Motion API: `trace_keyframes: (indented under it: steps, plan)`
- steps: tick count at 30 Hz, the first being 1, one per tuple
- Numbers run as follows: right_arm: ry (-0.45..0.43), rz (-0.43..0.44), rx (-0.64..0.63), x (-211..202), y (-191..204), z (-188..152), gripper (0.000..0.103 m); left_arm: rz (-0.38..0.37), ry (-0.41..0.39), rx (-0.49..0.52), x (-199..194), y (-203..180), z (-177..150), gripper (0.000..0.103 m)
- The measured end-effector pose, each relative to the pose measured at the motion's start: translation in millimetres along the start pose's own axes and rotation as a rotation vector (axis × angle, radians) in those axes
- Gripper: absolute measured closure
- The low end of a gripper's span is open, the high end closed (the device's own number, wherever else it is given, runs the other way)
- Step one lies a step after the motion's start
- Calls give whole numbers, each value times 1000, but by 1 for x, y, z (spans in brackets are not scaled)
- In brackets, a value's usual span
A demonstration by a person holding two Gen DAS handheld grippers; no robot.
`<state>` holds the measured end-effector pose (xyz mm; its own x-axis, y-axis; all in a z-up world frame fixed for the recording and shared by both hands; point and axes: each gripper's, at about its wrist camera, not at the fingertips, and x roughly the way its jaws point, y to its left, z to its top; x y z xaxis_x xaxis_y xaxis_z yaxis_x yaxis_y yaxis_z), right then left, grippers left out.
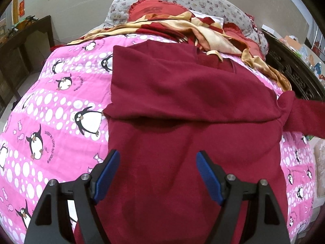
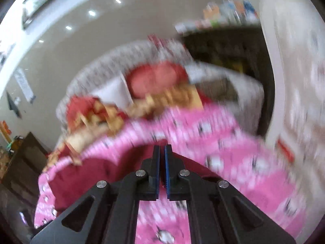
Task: Fold small clothes
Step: 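Fold the held sleeve across the sweater body and open the right tool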
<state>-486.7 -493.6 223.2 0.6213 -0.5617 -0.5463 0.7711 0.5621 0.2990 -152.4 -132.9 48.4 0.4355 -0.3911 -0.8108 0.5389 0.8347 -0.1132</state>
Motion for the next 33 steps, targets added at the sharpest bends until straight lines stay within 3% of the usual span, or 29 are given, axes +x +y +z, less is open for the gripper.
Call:
trace_keyframes:
  steps: [4, 9, 15, 19, 21, 25, 26, 27, 31, 33]
  plan:
    - [-95, 69, -150, -28, 56, 53, 88, 1, -20, -1, -4, 4, 2, 22]
    - [-39, 292, -293, -25, 149, 68, 88, 0, -51, -23, -12, 15, 8, 22]
    - [88, 445, -448, 25, 268, 25, 88, 12, -79, -56, -20, 36, 15, 22]
    - [276, 527, -519, 90, 330, -37, 88, 25, -95, -88, -26, 52, 21, 22]
    - [423, 573, -542, 130, 355, -76, 87, 29, -104, -103, -29, 60, 25, 22]
    - [627, 630, -555, 181, 382, -138, 83, 31, -113, -114, -29, 66, 33, 22]
    - [650, 615, -559, 188, 384, -147, 74, 26, -113, -113, -29, 66, 35, 22]
    - [647, 593, -563, 190, 383, -151, 65, 19, -114, -109, -28, 65, 36, 22]
    - [535, 566, -528, 166, 354, -130, 55, -5, -125, -50, -19, 54, 47, 22]
    - [472, 539, -494, 154, 329, -114, 45, -19, -123, -25, -10, 47, 54, 19]
